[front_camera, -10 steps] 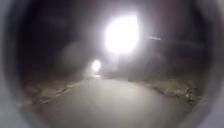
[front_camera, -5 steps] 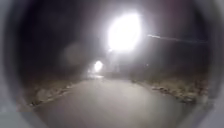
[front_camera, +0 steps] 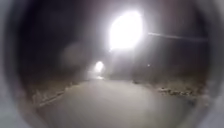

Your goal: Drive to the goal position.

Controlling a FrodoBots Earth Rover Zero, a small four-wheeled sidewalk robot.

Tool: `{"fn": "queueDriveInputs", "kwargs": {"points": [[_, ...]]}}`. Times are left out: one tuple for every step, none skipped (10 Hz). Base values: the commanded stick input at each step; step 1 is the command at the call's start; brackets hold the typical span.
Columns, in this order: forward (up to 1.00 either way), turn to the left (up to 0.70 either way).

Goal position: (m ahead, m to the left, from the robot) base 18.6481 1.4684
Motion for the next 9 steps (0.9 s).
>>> {"fn": "queueDriveInputs", "kwargs": {"points": [[1.0,0.06],[1.0,0.06],[1.0,0.06],[1.0,0.06],[1.0,0.06],[1.0,0.06],[1.0,0.06],[1.0,0.06],[1.0,0.06]]}}
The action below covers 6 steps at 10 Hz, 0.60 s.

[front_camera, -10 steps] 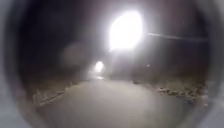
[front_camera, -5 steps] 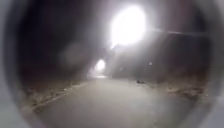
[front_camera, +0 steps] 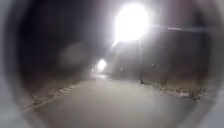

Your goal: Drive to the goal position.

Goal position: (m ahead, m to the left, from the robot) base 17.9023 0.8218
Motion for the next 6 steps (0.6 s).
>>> {"fn": "queueDriveInputs", "kwargs": {"points": [[1.0,0.06],[1.0,0.05],[1.0,0.05],[1.0,0.05],[1.0,0.05],[1.0,0.05]]}}
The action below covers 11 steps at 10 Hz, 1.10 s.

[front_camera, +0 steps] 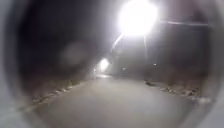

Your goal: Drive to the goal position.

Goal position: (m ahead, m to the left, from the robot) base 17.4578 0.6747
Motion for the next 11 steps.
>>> {"fn": "queueDriveInputs", "kwargs": {"points": [[1.0,0.05],[1.0,0.05],[1.0,0.05],[1.0,0.05],[1.0,0.05],[1.0,0.05],[1.0,0.05],[1.0,0.05],[1.0,0.05],[1.0,0.05],[1.0,0.05]]}}
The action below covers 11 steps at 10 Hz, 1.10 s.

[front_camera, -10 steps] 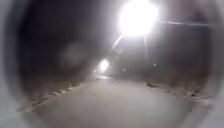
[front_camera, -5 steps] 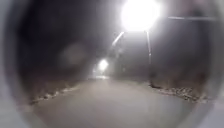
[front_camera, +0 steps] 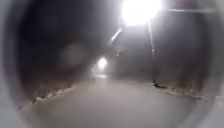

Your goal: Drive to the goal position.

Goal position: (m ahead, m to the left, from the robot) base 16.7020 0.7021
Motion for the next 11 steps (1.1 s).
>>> {"fn": "queueDriveInputs", "kwargs": {"points": [[1.0,0.05],[1.0,0.05],[1.0,0.05],[1.0,0.05],[1.0,0.05],[1.0,0.05],[1.0,0.06],[1.0,0.09],[1.0,0.08],[1.0,0.07],[1.0,0.06]]}}
